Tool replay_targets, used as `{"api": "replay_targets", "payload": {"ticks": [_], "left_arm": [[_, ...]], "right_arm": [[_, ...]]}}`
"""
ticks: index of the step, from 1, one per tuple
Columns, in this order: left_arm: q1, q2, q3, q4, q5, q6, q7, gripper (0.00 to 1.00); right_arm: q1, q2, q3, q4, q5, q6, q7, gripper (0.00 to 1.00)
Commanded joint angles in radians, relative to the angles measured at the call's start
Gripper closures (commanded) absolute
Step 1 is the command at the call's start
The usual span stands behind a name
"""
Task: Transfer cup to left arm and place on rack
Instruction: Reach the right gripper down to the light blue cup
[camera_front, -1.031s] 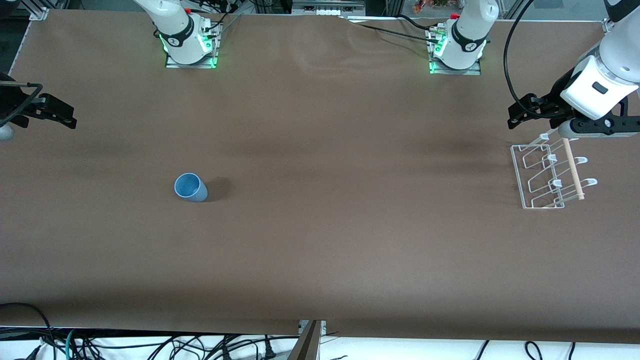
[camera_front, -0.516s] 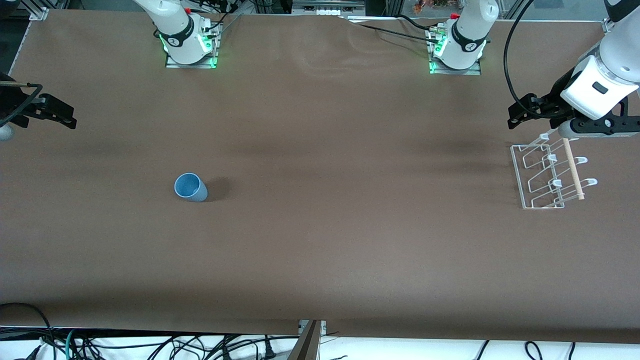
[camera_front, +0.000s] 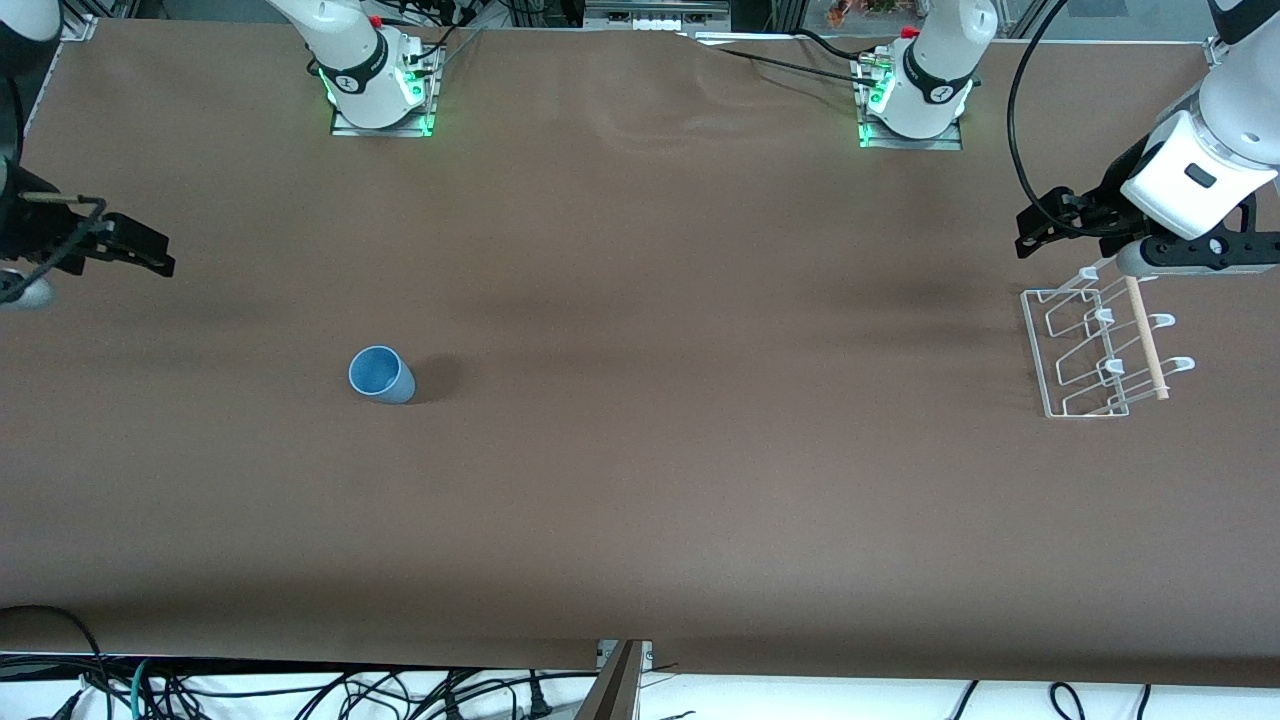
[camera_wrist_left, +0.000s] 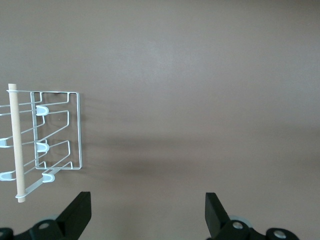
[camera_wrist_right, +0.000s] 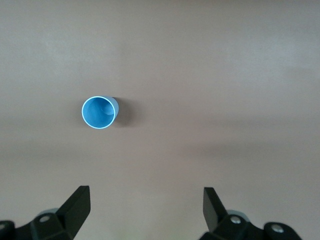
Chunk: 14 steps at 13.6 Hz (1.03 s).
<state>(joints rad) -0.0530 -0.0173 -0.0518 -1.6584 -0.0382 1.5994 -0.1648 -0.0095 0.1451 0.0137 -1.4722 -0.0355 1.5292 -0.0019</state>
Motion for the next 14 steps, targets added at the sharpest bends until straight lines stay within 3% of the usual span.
{"api": "replay_targets", "payload": {"ticks": [1, 9, 14], "left_arm": [[0.004, 0.011, -0.002, 0.026, -0.006, -0.012, 0.018, 0.0], [0.004, 0.011, -0.002, 0.026, -0.006, -0.03, 0.018, 0.0], [0.004, 0.011, -0.002, 0.026, -0.006, -0.03, 0.018, 0.0]], "right_arm": [[0.008, 0.033, 0.009, -0.003, 0.014, 0.026, 0.007, 0.0], [0.049, 0.241, 0.009, -0.007, 0.035, 0.169, 0.017, 0.0], [0.08, 0.315, 0.009, -0.008, 0.045, 0.227, 0.019, 0.0]]}}
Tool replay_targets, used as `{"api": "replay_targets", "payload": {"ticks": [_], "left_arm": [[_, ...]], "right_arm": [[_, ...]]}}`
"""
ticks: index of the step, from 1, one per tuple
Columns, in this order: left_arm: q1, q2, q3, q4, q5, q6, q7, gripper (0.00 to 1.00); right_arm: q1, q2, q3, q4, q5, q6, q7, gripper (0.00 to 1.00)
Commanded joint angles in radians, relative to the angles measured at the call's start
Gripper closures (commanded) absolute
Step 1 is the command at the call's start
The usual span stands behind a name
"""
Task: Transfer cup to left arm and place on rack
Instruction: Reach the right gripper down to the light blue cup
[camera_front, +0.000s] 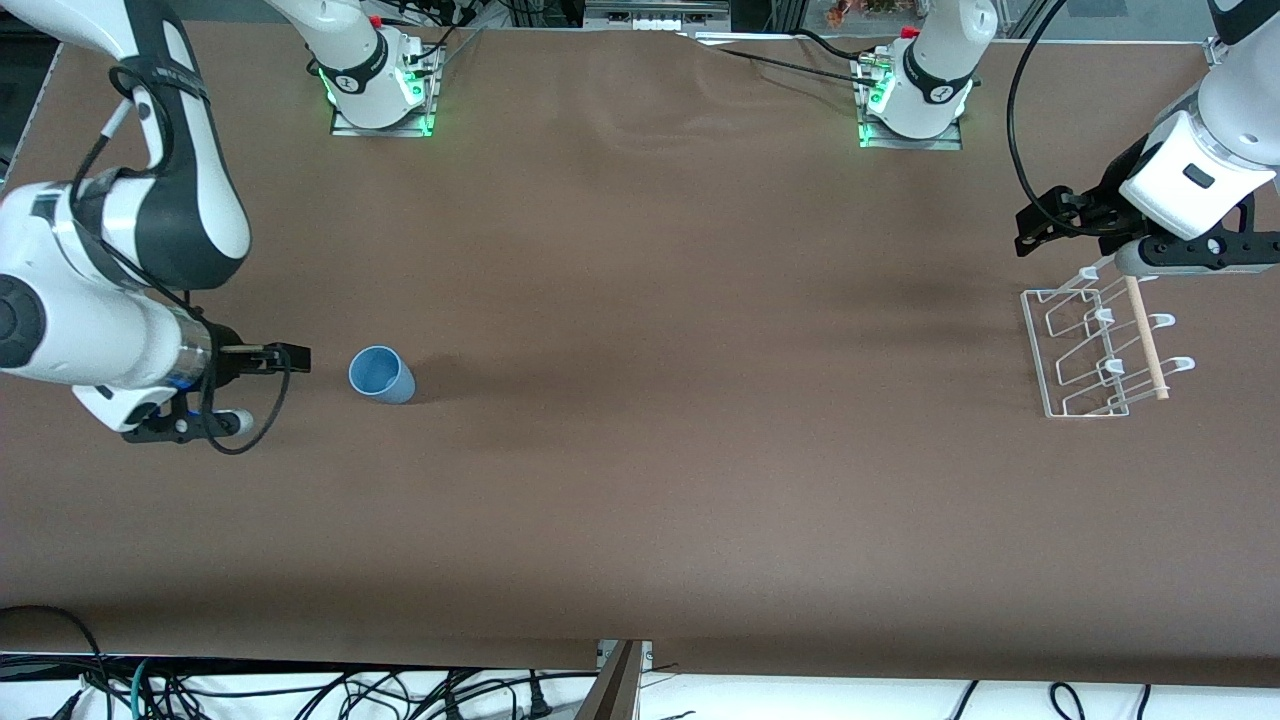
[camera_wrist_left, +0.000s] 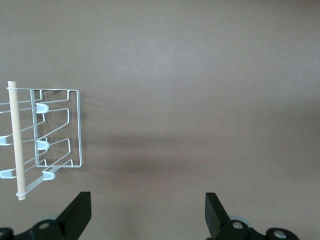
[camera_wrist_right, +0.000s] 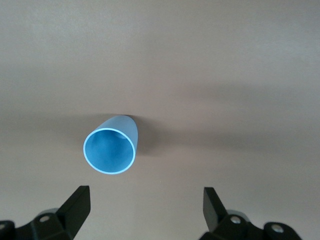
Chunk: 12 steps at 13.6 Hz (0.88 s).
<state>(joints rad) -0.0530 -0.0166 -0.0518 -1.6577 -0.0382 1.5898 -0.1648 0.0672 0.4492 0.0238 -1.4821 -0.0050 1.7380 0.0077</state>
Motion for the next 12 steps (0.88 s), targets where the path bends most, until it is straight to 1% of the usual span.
{"api": "replay_targets", "payload": {"ticks": [1, 4, 6, 9, 12], "left_arm": [[0.004, 0.01, -0.002, 0.026, -0.006, -0.022, 0.018, 0.0], [0.004, 0.01, -0.002, 0.026, -0.006, -0.022, 0.018, 0.0], [0.004, 0.01, -0.002, 0.026, -0.006, -0.022, 0.016, 0.0], [0.004, 0.01, -0.002, 0.026, -0.006, -0.024, 0.016, 0.0], [0.004, 0.01, -0.002, 0.026, -0.006, -0.024, 0.016, 0.0]], "right_arm": [[0.009, 0.022, -0.001, -0.01, 0.017, 0.041, 0.009, 0.0], [0.019, 0.006, -0.001, -0.162, 0.022, 0.213, 0.038, 0.0], [0.019, -0.024, -0.001, -0.257, 0.022, 0.302, 0.043, 0.0], [0.013, -0.027, -0.002, -0.328, 0.022, 0.357, 0.043, 0.0], [0.011, -0.032, -0.002, -0.389, 0.022, 0.442, 0.043, 0.0]]}}
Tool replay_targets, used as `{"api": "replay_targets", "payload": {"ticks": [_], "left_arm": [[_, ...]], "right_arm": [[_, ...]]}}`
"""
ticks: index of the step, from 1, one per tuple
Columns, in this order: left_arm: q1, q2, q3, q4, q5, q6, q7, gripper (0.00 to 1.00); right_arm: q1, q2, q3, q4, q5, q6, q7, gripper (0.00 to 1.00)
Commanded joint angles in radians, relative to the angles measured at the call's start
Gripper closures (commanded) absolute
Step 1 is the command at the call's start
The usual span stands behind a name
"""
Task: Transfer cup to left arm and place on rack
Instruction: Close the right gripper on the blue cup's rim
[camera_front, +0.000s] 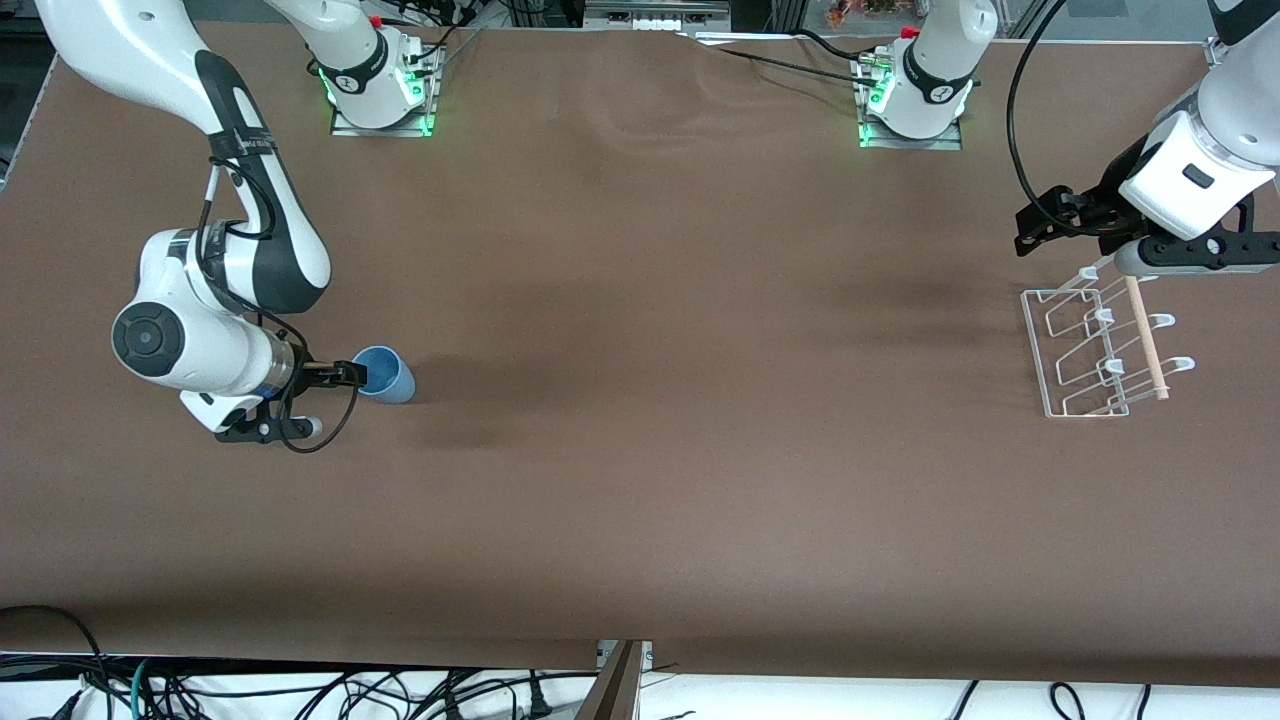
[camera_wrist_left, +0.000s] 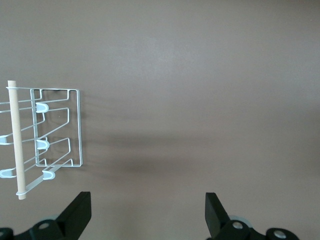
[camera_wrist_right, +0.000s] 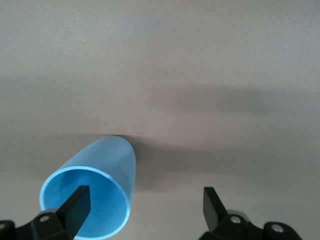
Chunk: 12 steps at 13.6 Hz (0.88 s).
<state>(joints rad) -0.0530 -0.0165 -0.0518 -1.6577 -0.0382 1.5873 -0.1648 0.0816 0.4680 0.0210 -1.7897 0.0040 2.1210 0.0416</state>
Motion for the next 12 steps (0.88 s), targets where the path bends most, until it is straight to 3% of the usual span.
{"api": "replay_targets", "payload": {"ticks": [1, 6, 7, 8, 10, 12], "left_arm": [[0.004, 0.01, -0.002, 0.026, -0.006, -0.023, 0.016, 0.0], [0.004, 0.009, -0.002, 0.026, -0.006, -0.027, 0.018, 0.0], [0.004, 0.009, -0.002, 0.026, -0.006, -0.03, 0.016, 0.0], [0.004, 0.009, -0.002, 0.026, -0.006, -0.03, 0.016, 0.0], [0.004, 0.007, -0.002, 0.026, -0.006, -0.03, 0.016, 0.0], [0.004, 0.007, -0.002, 0.026, -0.006, -0.03, 0.016, 0.0]], "right_arm": [[-0.002, -0.049, 0.0, -0.097, 0.013, 0.082, 0.009, 0.0], [-0.002, -0.045, 0.0, -0.174, 0.014, 0.198, 0.014, 0.04], [-0.003, -0.045, 0.002, -0.174, 0.014, 0.198, 0.014, 0.17], [-0.003, -0.045, 0.0, -0.174, 0.014, 0.192, 0.014, 0.38], [-0.003, -0.045, 0.002, -0.172, 0.014, 0.189, 0.015, 0.69], [-0.003, -0.046, 0.002, -0.168, 0.025, 0.188, 0.015, 0.85]]}}
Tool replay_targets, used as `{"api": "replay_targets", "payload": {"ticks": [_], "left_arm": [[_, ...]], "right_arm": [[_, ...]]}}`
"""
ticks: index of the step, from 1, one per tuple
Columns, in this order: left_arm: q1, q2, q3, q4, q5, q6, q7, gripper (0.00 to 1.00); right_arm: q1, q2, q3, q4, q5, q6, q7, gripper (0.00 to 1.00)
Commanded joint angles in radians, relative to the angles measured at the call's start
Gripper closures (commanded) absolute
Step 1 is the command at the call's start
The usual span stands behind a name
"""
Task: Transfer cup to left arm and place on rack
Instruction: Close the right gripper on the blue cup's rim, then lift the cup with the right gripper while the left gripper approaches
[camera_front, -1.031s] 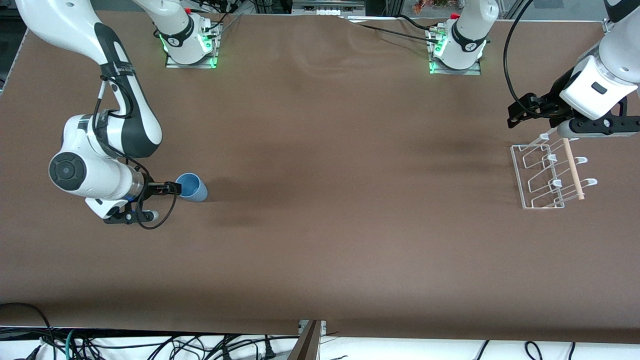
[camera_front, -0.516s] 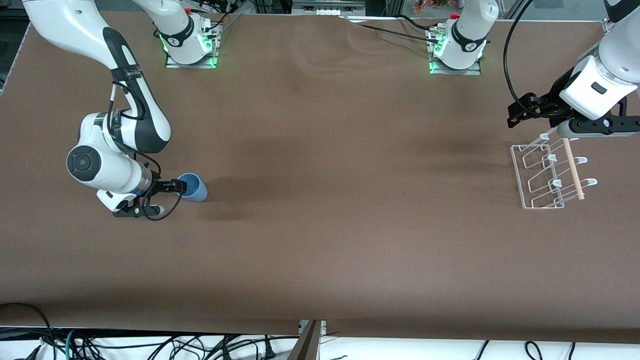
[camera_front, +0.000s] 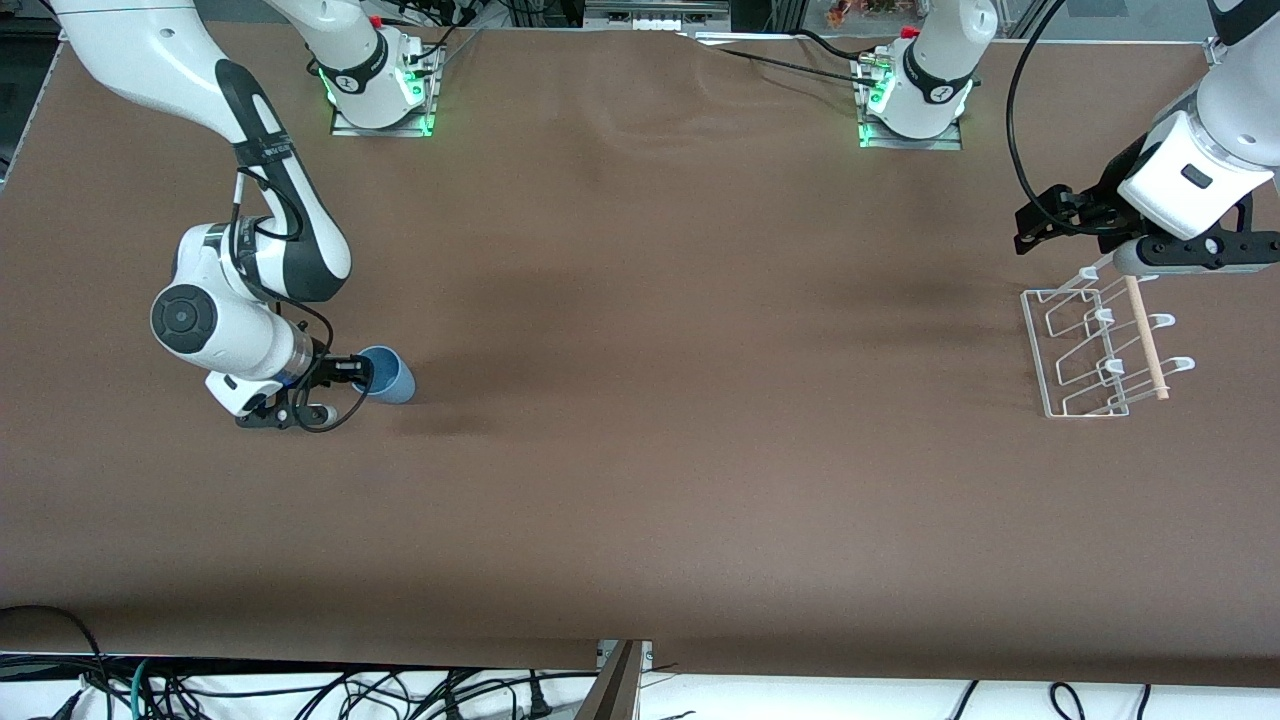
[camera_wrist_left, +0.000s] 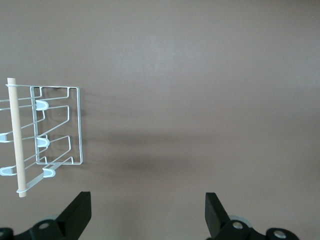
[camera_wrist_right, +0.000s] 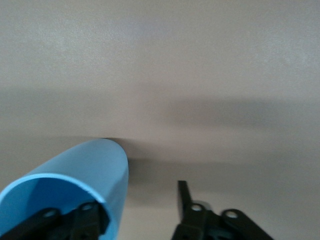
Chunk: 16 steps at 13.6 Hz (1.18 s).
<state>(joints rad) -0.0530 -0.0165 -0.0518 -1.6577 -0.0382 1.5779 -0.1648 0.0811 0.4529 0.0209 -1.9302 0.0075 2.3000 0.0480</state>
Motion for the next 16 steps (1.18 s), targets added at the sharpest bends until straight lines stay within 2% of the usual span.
{"api": "replay_targets", "payload": {"ticks": [1, 2, 7, 9, 13, 16], "left_arm": [[0.004, 0.007, -0.002, 0.026, -0.006, -0.022, 0.016, 0.0], [0.004, 0.009, -0.002, 0.026, -0.006, -0.024, 0.016, 0.0], [0.004, 0.007, -0.002, 0.026, -0.006, -0.024, 0.018, 0.0], [0.004, 0.007, -0.002, 0.026, -0.005, -0.026, 0.018, 0.0], [0.004, 0.007, -0.002, 0.026, -0.005, -0.026, 0.016, 0.0], [0.004, 0.007, -0.002, 0.026, -0.005, -0.026, 0.016, 0.0]], "right_arm": [[-0.003, -0.031, 0.002, -0.026, 0.026, 0.009, 0.009, 0.91], [-0.003, -0.031, 0.002, -0.024, 0.026, 0.009, 0.009, 1.0], [-0.003, -0.031, 0.004, -0.009, 0.034, 0.009, 0.039, 1.0], [-0.001, -0.034, 0.011, 0.017, 0.104, -0.002, 0.035, 1.0], [0.012, -0.033, 0.04, 0.12, 0.332, -0.118, 0.036, 1.0], [0.071, -0.022, 0.057, 0.206, 0.457, -0.166, 0.036, 1.0]]}}
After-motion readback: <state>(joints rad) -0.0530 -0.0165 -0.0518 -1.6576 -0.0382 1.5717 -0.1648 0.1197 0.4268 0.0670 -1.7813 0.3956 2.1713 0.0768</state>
